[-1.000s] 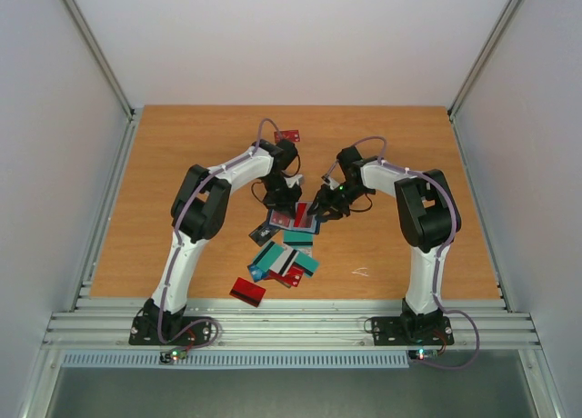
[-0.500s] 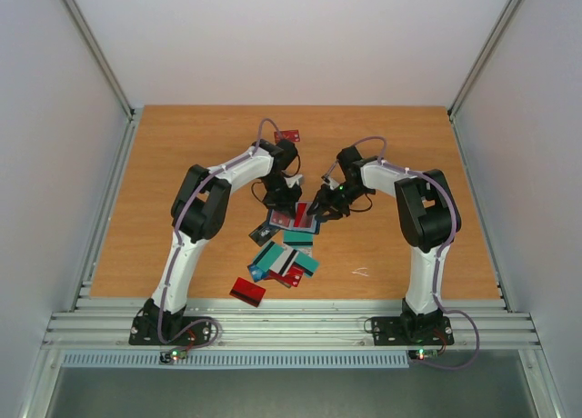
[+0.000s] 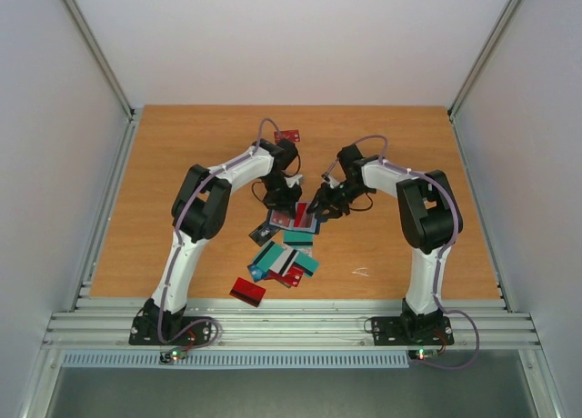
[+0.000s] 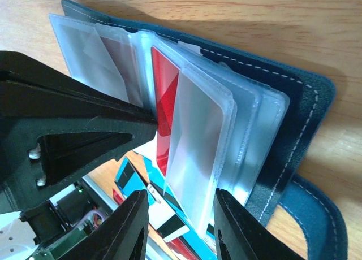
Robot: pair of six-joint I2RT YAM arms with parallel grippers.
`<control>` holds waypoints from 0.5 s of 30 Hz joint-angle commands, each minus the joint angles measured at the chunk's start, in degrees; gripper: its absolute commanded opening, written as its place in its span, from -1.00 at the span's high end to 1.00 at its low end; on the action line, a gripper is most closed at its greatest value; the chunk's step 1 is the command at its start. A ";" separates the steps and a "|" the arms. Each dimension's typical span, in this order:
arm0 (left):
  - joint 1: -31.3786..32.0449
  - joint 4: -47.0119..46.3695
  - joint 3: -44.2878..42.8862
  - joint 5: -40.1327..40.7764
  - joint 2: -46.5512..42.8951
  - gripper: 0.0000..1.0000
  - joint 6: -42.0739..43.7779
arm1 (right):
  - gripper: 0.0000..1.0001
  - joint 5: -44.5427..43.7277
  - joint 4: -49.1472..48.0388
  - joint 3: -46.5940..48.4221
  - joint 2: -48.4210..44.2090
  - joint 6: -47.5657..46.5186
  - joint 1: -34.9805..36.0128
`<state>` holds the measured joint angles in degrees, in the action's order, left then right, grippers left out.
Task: Put the credit cards into the card holder
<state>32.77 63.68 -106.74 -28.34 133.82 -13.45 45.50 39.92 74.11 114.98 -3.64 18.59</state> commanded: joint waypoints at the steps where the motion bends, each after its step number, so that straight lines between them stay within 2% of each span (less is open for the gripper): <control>1: 0.27 -1.58 -0.58 1.84 3.21 0.99 -0.04 | 0.33 1.62 0.24 2.04 -2.29 0.87 -0.22; 10: 0.35 -2.02 -1.21 -0.17 3.11 0.99 -1.37 | 0.33 2.39 -0.22 2.44 -1.74 1.50 -0.13; 15: 0.36 -3.09 -1.72 -4.14 2.95 0.99 -3.43 | 0.34 2.38 -0.23 3.49 -1.70 2.14 -0.14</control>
<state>32.77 63.40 -107.22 -29.95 134.23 -14.79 46.83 39.94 75.29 114.89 -2.35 18.59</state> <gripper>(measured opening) 0.014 0.333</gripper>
